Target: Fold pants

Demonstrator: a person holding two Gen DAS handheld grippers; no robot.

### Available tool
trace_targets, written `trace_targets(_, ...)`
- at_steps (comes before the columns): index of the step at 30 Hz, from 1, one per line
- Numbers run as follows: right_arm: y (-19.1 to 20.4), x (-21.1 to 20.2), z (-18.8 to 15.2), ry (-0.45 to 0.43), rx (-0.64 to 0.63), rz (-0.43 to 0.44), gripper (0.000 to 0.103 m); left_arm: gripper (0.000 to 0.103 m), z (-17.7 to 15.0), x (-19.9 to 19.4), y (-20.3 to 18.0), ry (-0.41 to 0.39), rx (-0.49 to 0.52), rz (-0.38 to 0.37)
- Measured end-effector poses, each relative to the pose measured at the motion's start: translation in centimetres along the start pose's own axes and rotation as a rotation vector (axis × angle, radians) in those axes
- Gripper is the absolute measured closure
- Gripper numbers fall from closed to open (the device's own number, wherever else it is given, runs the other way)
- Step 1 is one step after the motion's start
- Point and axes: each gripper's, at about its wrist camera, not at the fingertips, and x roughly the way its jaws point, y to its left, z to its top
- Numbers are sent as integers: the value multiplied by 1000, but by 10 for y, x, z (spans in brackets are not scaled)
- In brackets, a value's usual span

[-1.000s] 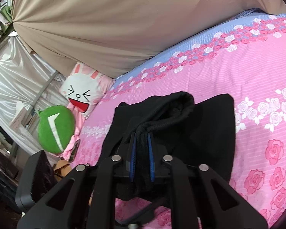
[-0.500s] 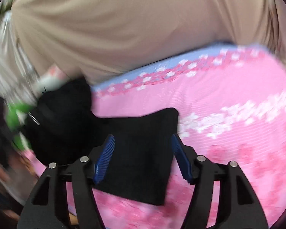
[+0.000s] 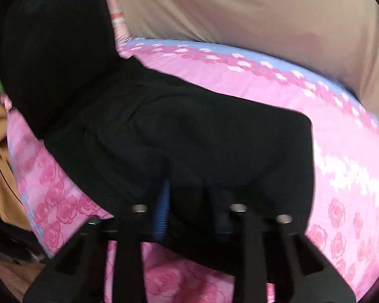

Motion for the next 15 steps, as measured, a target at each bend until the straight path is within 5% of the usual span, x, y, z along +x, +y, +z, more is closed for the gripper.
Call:
trace_targets(5,-58,-60,0,-97,119,-129,98,85,2,5,4,2,-13,-14)
trace_targets(8,-79,-67,-12,-62,111,-183,92,85,2,10,4,5,-22,-28)
trace_targets(13,-69,-45,-42,35,12,-297,42,85,1,20,-2,26,-19,-44)
trace_targets(15,-52,-62,-43,-35,-43,-288,41,84,1,21,-5,30,-4,-39)
